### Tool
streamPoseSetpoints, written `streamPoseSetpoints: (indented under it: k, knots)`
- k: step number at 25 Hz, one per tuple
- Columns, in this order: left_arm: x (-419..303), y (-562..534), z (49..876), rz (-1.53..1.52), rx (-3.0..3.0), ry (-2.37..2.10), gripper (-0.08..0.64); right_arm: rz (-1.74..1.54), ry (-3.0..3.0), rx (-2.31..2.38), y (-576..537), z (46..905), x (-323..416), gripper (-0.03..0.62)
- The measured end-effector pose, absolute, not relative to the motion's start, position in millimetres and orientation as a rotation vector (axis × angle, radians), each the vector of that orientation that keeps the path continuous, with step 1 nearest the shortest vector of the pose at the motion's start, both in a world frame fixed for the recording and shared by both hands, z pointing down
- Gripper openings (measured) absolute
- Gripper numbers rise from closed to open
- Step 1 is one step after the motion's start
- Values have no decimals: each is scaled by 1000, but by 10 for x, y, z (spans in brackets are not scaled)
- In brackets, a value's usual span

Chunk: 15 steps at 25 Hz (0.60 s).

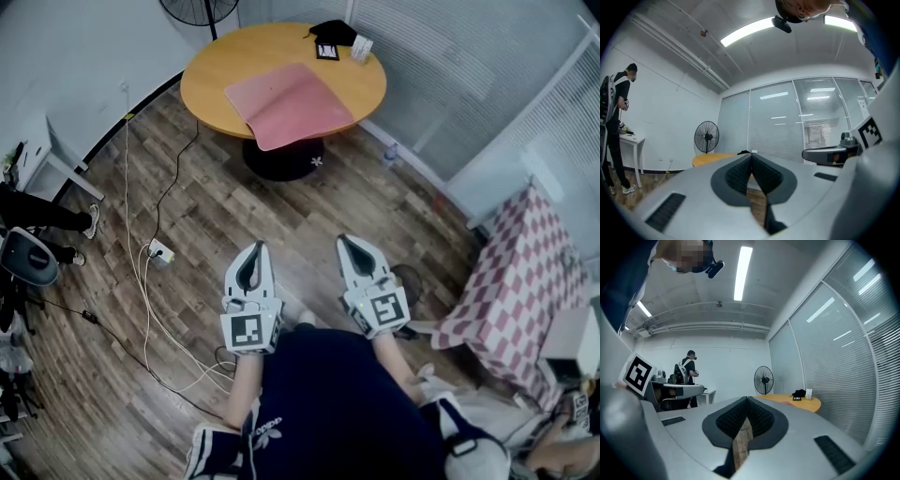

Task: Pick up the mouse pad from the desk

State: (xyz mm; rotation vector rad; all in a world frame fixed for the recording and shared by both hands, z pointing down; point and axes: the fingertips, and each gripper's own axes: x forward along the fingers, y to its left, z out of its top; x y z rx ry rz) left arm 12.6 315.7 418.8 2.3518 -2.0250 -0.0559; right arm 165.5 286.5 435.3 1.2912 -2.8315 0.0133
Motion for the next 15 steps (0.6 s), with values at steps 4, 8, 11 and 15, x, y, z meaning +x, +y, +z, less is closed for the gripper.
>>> streamPoseSetpoints:
  k: [4,8,11,15]
  knots:
    - [201,3144,4145,-31,2373,-2023,5,-11,-2844,1266,2847,4359,1706,3]
    - [291,3121,4137,-55,2367,-1996,5,23,-2861,1264,2831,4322,1734,3]
    - [310,3084,4170,-29,2369,-1983,5,74,-2850,1257,2808,4354,1741,3]
    - [255,2947,4190,-24,2344,-1982,5,90,-2827,1243,2695,4418,1731,3]
